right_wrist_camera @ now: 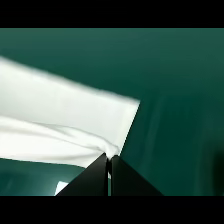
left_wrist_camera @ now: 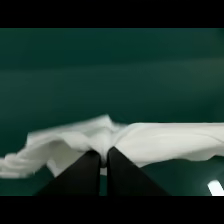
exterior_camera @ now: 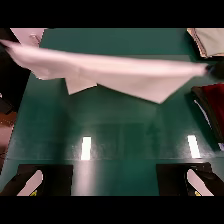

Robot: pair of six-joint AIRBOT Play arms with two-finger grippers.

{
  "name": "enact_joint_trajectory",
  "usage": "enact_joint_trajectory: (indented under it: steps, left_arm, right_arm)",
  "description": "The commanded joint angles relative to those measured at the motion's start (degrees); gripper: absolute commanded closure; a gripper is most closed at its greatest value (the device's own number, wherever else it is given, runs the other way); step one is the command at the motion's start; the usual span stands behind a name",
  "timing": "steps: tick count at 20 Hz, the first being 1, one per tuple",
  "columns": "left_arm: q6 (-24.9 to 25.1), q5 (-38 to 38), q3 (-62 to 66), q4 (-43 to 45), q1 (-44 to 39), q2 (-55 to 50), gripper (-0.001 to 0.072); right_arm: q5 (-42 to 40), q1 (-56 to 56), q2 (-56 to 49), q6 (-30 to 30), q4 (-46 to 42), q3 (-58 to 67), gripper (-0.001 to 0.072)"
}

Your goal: Fold the shirts.

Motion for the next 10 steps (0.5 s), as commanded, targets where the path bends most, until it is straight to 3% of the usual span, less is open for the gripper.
enact_joint_trajectory:
  steps: [1, 6, 10]
  left_arm:
    - [-3.2, -0.2, 20.1, -0.1, 0.0, 2.5, 0.0683]
    - [-7.5, -0.8, 39.0, -4.4, 0.0, 2.5, 0.0684]
    - [-7.6, -0.9, 41.9, -14.2, 0.0, 2.5, 0.0684]
  right_arm:
    - [-5.1, 1.0, 4.1, 0.7, -1.4, 17.2, 0.0701]
    - [-4.3, 1.0, 8.5, 0.7, -5.2, 29.4, 0.0701]
    - [4.7, 1.0, 5.5, 2.4, -9.9, 39.6, 0.0703]
